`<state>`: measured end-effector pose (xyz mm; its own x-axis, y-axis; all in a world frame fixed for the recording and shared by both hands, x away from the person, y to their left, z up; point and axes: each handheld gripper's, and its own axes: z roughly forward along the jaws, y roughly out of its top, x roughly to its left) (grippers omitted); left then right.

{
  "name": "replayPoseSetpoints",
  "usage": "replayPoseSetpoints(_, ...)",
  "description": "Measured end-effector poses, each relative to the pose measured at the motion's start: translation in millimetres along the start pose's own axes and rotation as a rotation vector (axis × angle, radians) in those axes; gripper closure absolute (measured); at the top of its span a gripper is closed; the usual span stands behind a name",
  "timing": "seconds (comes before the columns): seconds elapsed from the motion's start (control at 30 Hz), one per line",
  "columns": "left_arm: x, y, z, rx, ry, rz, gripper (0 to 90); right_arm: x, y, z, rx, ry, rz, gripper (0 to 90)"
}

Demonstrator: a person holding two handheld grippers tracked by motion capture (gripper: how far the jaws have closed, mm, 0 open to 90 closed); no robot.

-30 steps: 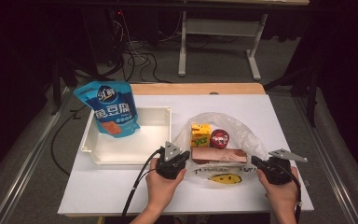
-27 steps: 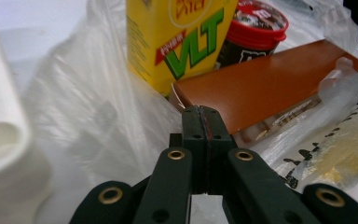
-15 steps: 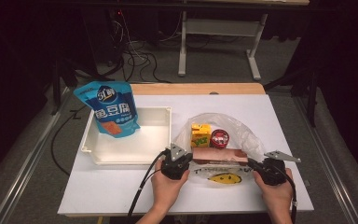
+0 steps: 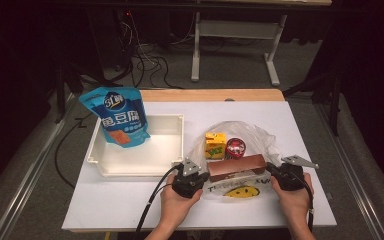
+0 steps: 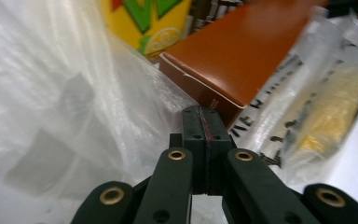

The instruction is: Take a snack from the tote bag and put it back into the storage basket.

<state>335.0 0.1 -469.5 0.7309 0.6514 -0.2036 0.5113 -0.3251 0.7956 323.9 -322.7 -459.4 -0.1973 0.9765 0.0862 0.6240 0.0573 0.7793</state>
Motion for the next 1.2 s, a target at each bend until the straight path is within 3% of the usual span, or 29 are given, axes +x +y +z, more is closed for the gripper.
replayPoseSetpoints(0.07, -1.9, -0.8, -0.2, -0.002, -0.012, 0.004, 90.0, -2.6, 1.4, 3.3, -0.01, -0.001, 0.003, 90.0)
replayPoseSetpoints(0.1, -5.5, -3.2, -0.1, 0.011, -0.027, 0.034, 90.0, -3.8, 1.5, 4.5, -0.012, -0.003, 0.007, 90.0)
replayPoseSetpoints(0.2, -8.4, -4.0, 0.2, 0.019, -0.05, 0.04, 90.0, -8.6, 1.4, 6.8, -0.022, 0.008, 0.002, 90.0)
replayPoseSetpoints(0.3, -8.5, -2.8, -2.2, 0.022, -0.029, 0.064, 89.9, -14.9, 1.0, 6.7, -0.027, 0.05, 0.004, 90.0)
replayPoseSetpoints(0.47, -5.2, 7.2, -14.5, -0.05, -0.031, 0.038, 73.3, -13.9, 1.4, -4.0, -0.034, 0.038, 0.003, 84.8)
replayPoseSetpoints(0.6, -5.0, 13.5, -16.5, -0.08, -0.039, 0.063, 55.3, -14.0, 0.0, -13.7, -0.033, 0.047, -0.005, 81.5)
replayPoseSetpoints(0.67, -7.5, 18.2, -12.4, -0.083, -0.052, 0.107, 45.4, -16.1, -4.2, -21.5, -0.011, 0.067, -0.015, 80.4)
replayPoseSetpoints(0.8, -8.7, 23.8, -7.1, -0.088, -0.061, 0.119, 36.5, -18.8, -9.7, -28.3, 0.018, 0.084, 0.013, 79.8)
replayPoseSetpoints(0.93, -10.3, 30.6, 4.2, -0.062, -0.056, 0.132, 32.3, -21.0, -10.5, -28.2, 0.024, 0.089, 0.036, 79.6)
replayPoseSetpoints(1.0, -11.3, 33.2, 14.5, -0.015, -0.042, 0.136, 31.1, -20.9, -10.9, -26.1, 0.033, 0.097, 0.036, 79.1)
replayPoseSetpoints(1.2, -12.0, 32.3, 30.4, 0.057, -0.065, 0.129, 29.6, -19.4, -11.5, -23.6, 0.046, 0.112, 0.024, 79.1)
